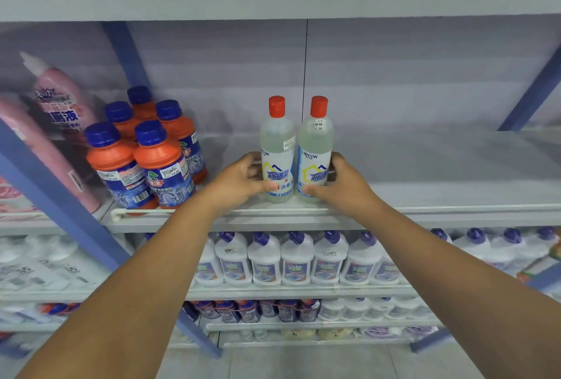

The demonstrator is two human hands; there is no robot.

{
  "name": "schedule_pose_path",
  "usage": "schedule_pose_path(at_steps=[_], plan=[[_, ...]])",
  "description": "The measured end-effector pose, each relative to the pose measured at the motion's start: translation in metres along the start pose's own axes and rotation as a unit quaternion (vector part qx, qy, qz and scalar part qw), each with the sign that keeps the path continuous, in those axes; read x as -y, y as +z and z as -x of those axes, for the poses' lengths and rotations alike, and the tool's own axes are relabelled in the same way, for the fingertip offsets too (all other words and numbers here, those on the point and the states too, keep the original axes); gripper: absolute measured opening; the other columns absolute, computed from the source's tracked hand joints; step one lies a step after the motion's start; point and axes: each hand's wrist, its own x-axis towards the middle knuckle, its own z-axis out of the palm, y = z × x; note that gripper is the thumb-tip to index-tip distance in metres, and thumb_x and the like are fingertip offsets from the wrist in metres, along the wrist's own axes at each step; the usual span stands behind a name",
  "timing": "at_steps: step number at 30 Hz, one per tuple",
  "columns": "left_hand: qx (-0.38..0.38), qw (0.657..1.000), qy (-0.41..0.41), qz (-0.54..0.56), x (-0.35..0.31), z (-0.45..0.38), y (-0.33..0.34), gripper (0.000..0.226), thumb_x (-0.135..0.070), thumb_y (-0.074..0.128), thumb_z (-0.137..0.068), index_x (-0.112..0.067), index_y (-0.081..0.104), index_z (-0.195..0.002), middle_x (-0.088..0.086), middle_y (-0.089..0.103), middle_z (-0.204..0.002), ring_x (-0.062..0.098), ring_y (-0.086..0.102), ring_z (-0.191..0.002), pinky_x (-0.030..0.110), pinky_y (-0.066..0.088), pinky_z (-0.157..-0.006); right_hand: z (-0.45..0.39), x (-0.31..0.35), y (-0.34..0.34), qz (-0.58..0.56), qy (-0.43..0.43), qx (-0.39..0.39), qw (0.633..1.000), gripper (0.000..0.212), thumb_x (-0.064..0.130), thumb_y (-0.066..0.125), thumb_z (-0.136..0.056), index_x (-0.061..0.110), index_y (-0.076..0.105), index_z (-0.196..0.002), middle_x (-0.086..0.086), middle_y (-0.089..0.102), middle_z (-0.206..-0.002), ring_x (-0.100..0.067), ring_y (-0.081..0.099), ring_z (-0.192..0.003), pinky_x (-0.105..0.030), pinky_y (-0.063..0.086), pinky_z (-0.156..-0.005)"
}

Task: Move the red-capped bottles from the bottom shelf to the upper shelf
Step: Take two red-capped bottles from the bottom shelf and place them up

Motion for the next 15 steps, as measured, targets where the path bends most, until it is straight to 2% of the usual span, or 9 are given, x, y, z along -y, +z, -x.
schedule_pose_path(at_steps=[2, 5, 9, 12, 15], plan=[[0.006, 1.000, 0.002, -0.004, 0.000, -0.001, 0.001, 0.063, 0.003, 0.070, -0.088, -0.010, 0.042, -0.142, 0.006, 0.064, -0.134, 0.013, 0.064, -0.117, 0.021, 0.054, -0.095, 0.000, 0.001, 0.001, 0.008, -0.003, -0.014, 1.000, 0.065, 0.026, 0.087, -0.077, 0.025, 0.051, -0.130, 0.015, 0.063, -0.110, 0.004, 0.060, -0.093, -0.016, 0.048, -0.072], [-0.001, 1.000, 0.002, -0.023, 0.004, -0.003, 0.001, 0.062, -0.005, 0.075, -0.087, -0.014, 0.045, -0.141, 0.002, 0.067, -0.131, 0.013, 0.065, -0.119, 0.034, 0.050, -0.106, 0.000, 0.002, 0.006, 0.013, -0.003, -0.032, 0.999, 0.065, 0.027, 0.087, -0.076, 0.025, 0.050, -0.130, 0.023, 0.060, -0.103, 0.005, 0.059, -0.091, -0.017, 0.048, -0.073], [-0.029, 0.991, 0.027, -0.130, 0.008, 0.000, 0.000, 0.057, -0.028, 0.078, -0.087, -0.023, 0.053, -0.137, -0.012, 0.068, -0.125, 0.009, 0.065, -0.116, 0.033, 0.052, -0.101, 0.004, 0.002, 0.007, 0.047, -0.001, -0.032, 0.998, 0.063, 0.032, 0.084, -0.080, 0.025, 0.049, -0.131, 0.023, 0.060, -0.105, 0.007, 0.058, -0.091, -0.020, 0.046, -0.075], [-0.069, 0.960, 0.053, -0.266, 0.006, 0.009, 0.001, 0.053, -0.053, 0.068, -0.087, -0.038, 0.052, -0.135, -0.019, 0.064, -0.129, 0.006, 0.062, -0.115, 0.036, 0.052, -0.097, 0.012, 0.001, 0.012, 0.129, 0.006, -0.039, 0.991, 0.060, 0.041, 0.080, -0.081, 0.024, 0.051, -0.131, 0.011, 0.063, -0.121, -0.009, 0.062, -0.102, -0.028, 0.049, -0.081], [-0.082, 0.909, 0.064, -0.404, 0.004, 0.020, 0.003, 0.055, -0.067, 0.049, -0.090, -0.040, 0.050, -0.138, -0.012, 0.060, -0.137, 0.016, 0.059, -0.119, 0.039, 0.052, -0.095, 0.024, -0.001, 0.018, 0.221, 0.019, -0.053, 0.974, 0.057, 0.050, 0.070, -0.087, 0.023, 0.050, -0.133, 0.000, 0.061, -0.125, -0.020, 0.060, -0.111, -0.037, 0.052, -0.088]])
